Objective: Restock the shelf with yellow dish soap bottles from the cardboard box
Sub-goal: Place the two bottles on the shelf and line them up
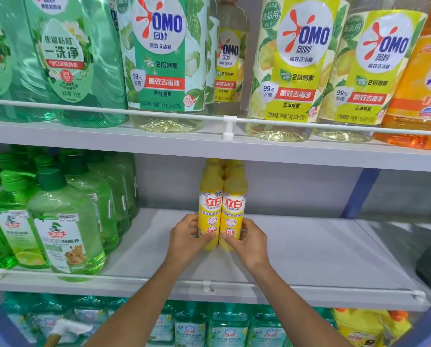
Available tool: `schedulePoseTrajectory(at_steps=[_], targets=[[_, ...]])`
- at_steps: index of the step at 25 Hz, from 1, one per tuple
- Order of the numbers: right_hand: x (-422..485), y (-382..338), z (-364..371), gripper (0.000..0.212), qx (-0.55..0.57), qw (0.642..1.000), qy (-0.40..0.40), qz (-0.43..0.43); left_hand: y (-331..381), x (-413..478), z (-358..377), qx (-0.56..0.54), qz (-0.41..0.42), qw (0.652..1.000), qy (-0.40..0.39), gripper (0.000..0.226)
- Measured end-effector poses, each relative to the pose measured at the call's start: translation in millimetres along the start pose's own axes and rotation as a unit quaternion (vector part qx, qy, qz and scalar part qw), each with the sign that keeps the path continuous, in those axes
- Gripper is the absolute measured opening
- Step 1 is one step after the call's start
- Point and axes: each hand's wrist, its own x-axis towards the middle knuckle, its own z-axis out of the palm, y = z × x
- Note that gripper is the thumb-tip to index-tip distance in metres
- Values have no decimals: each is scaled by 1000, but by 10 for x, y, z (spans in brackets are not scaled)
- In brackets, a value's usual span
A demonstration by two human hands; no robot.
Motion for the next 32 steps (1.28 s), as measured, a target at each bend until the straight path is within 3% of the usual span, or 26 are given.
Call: schedulePoseTrajectory(at_steps=[23, 32], targets=[[108, 12, -16, 56, -33, 999, -20, 10, -49, 46, 63, -3, 23, 999, -26, 51], [145, -58, -101, 59, -38, 997, -57, 44, 79, 32, 68, 52, -24, 998, -30, 54]])
